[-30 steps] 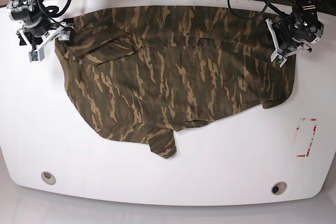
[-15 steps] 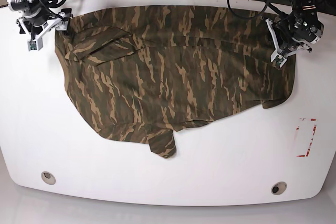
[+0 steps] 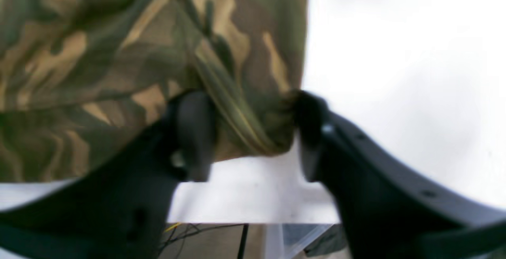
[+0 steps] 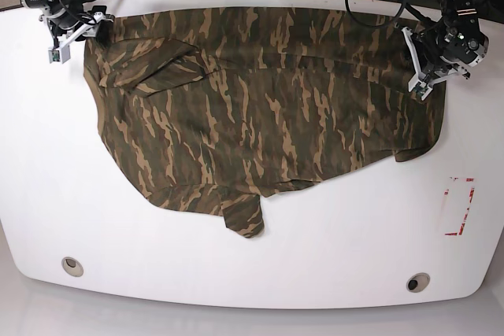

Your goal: Layout the t-shirt on the table in an organized manner, then fold the t-shirt properly

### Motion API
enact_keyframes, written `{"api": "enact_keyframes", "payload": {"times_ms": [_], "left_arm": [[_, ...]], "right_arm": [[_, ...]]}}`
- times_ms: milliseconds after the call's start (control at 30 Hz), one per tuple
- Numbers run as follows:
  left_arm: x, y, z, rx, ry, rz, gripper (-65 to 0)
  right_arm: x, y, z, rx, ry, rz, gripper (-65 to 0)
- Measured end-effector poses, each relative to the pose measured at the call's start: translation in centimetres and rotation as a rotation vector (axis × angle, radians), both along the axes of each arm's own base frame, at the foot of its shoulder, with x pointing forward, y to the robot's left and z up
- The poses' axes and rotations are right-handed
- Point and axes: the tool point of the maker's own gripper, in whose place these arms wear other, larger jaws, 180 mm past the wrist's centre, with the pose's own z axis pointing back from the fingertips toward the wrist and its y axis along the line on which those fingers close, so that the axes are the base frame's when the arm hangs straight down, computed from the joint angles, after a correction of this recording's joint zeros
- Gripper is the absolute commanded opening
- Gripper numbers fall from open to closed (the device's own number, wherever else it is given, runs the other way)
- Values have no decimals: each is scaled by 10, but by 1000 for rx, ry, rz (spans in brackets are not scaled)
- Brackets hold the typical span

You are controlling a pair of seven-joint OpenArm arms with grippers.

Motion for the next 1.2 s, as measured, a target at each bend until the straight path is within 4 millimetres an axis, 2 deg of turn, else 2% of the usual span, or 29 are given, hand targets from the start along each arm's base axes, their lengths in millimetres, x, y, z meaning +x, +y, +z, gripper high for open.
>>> {"api": "enact_keyframes", "payload": {"times_ms": [133, 267, 333, 400, 600, 733, 900, 1033, 1200], "left_arm": [[0, 1, 0, 5, 3, 1, -499], [0, 1, 0, 3, 2, 1, -499], [0, 1, 0, 3, 1, 1, -499], [-1, 1, 0, 3, 2, 1, -499], [0, 0, 1, 7, -1, -1, -494], [-1, 2, 5, 33, 4, -8, -492], [-6, 9, 13, 102, 38, -9, -490], [9, 11, 25, 128, 17, -3, -449], [34, 3, 39, 99, -43, 2, -375]], "right_arm": [[0, -1, 0, 6, -8, -4, -552], [-3, -2, 0, 6, -4, -8, -556], [-5, -4, 3, -3, -4, -17, -526], [-6, -8, 9, -23, -10, -24, -469], [-2, -19, 35, -114, -47, -2, -217], [2, -20, 47, -153, -56, 16, -116], [8, -18, 61, -189, -69, 40, -105], [13, -17, 66, -200, -78, 47, -105], [25, -16, 70, -197, -105, 46, -105]]}}
